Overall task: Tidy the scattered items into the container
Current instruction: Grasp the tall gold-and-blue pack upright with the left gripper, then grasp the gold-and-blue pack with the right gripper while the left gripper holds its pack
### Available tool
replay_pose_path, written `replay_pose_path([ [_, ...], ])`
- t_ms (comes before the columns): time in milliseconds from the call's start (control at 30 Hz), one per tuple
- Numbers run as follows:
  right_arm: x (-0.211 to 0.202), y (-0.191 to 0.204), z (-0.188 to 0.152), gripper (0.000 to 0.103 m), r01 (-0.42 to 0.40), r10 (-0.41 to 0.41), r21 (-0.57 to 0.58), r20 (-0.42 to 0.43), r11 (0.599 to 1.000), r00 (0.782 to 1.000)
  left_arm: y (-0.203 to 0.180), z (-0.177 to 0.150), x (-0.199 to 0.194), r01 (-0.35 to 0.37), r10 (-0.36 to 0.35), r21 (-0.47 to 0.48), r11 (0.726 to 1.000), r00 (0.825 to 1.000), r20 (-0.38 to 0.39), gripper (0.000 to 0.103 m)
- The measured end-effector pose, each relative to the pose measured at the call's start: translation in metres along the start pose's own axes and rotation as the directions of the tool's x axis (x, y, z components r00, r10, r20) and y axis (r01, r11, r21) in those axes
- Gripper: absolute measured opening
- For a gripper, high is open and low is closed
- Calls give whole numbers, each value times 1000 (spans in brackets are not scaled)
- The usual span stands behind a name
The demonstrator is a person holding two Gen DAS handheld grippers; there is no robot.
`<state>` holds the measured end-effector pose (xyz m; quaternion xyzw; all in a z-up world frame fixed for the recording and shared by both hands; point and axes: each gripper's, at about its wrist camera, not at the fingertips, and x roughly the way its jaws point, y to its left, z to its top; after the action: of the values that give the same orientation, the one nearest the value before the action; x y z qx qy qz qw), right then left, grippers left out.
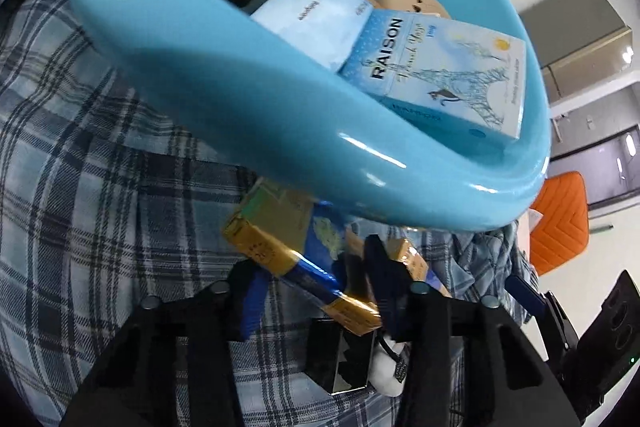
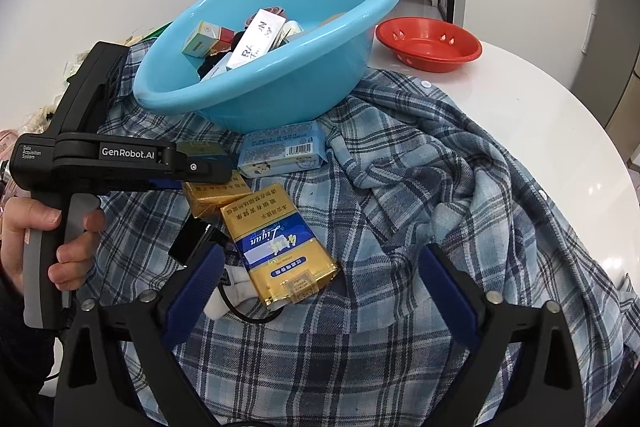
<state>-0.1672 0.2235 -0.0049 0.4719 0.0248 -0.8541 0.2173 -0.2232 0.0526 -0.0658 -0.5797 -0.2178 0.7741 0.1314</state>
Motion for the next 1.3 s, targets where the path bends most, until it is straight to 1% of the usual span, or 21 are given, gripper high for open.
replay_pose_path([
  [100, -1, 2, -1, 94, -1, 1, -7, 1, 1000, 1000, -6, 0, -7, -16, 15, 44, 999, 1000, 24, 36],
  [200, -2, 4, -3, 92, -2, 2, -10, -1, 1000, 1000, -14, -1, -18, -60, 55, 116, 991, 997, 50, 30],
  [267, -2, 5, -4, 92, -3, 3, -13, -2, 1000, 1000, -19, 0, -25, -73, 65, 157, 985, 996, 55, 26],
  [333, -3, 7, -5, 92, -2, 2, -18, -1, 1000, 1000, -21, -5, -27, -95, 83, 201, 975, 994, 67, 24],
  [367, -4, 8, -6, 92, -1, 1, -20, 0, 1000, 1000, -25, -8, -30, -119, 103, 238, 964, 992, 78, 20],
  [400, -5, 9, -7, 92, 0, 0, -23, 0, 1000, 1000, -26, -11, -32, -138, 119, 263, 955, 989, 90, 19],
  [433, -5, 9, -8, 92, 0, 0, -24, 0, 1000, 1000, -29, -16, -36, -172, 145, 296, 939, 983, 111, 18],
  [533, -6, 12, -11, 92, -2, 2, -27, -1, 1000, 1000, -33, -26, -46, -241, 195, 344, 907, 967, 164, 18],
  [633, -8, 14, -15, 92, -1, 1, -28, -1, 1000, 1000, -33, -36, -56, -282, 217, 363, 888, 953, 210, 18],
  [667, -9, 15, -16, 92, -1, 1, -28, 0, 1000, 1000, -30, -38, -62, -295, 224, 367, 882, 948, 225, 18],
  [700, -10, 15, -17, 92, -1, 1, -28, 2, 1000, 1000, -18, -44, -70, -312, 231, 371, 875, 941, 246, 18],
  [733, -11, 16, -18, 92, -1, 1, -28, 3, 1000, 1000, -18, -49, -74, -324, 236, 372, 870, 936, 263, 18],
  [800, -13, 17, -20, 92, 0, 0, -27, 6, 1000, 1000, -16, -57, -81, -324, 229, 366, 872, 932, 281, 18],
  [933, -13, 19, -25, 92, 0, 0, -27, -2, 1000, 1000, -9, -70, -95, -304, 209, 350, 886, 936, 285, 18],
  [1100, -10, 22, -31, 92, -8, 7, -33, -14, 999, 1000, 4, -82, -107, -323, 225, 324, 889, 925, 305, 18],
  [1300, -11, 28, -31, 92, -6, 6, -47, -12, 999, 1000, 13, -86, -108, -325, 234, 298, 898, 924, 302, 18],
])
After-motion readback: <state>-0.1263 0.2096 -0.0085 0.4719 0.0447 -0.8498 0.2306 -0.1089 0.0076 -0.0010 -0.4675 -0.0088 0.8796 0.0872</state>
